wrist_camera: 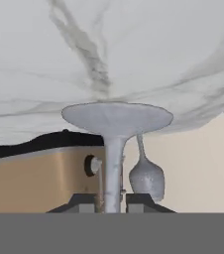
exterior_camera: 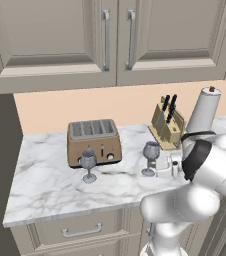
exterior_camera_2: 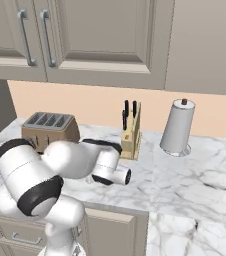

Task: Retrieve the wine glasses from the counter and place one next to each plate.

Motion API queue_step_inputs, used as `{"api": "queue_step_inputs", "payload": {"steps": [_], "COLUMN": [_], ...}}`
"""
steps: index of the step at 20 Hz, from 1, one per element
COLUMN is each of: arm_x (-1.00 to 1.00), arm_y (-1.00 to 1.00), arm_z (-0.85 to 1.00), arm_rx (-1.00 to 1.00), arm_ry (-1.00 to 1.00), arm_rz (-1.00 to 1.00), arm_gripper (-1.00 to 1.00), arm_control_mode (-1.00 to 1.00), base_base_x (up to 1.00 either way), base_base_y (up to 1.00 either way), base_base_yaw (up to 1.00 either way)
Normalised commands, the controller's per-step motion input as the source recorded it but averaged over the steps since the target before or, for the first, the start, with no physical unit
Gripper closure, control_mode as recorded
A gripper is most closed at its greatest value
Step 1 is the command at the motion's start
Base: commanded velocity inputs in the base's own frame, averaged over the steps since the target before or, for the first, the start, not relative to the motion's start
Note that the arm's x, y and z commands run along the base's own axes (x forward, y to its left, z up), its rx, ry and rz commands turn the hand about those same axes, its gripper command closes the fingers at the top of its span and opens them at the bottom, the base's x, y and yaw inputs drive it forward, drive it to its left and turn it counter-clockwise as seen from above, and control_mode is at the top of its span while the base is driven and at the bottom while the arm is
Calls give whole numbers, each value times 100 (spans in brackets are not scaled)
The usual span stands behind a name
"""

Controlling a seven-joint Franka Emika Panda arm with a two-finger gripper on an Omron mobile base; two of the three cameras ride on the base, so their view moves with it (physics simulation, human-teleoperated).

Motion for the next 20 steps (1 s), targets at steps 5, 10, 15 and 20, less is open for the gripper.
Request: {"api": "queue_step_inputs", "payload": {"steps": [5,10,15,20], "arm_x": [-15,-61,-81,-99], "arm_y": [2,0,0,-10], "arm_z": [96,100,95,74], "arm_rx": [3,1,0,0], "arm_ry": [-1,-8,0,0], "arm_rz": [0,0,-2,-5], "arm_gripper": [100,100,100,100], "arm_control_mode": [-100,-100,-100,-100], "base_base_x": [0,0,0,0], "base_base_y": [0,0,0,0], "base_base_yaw": [0,0,0,0]}}
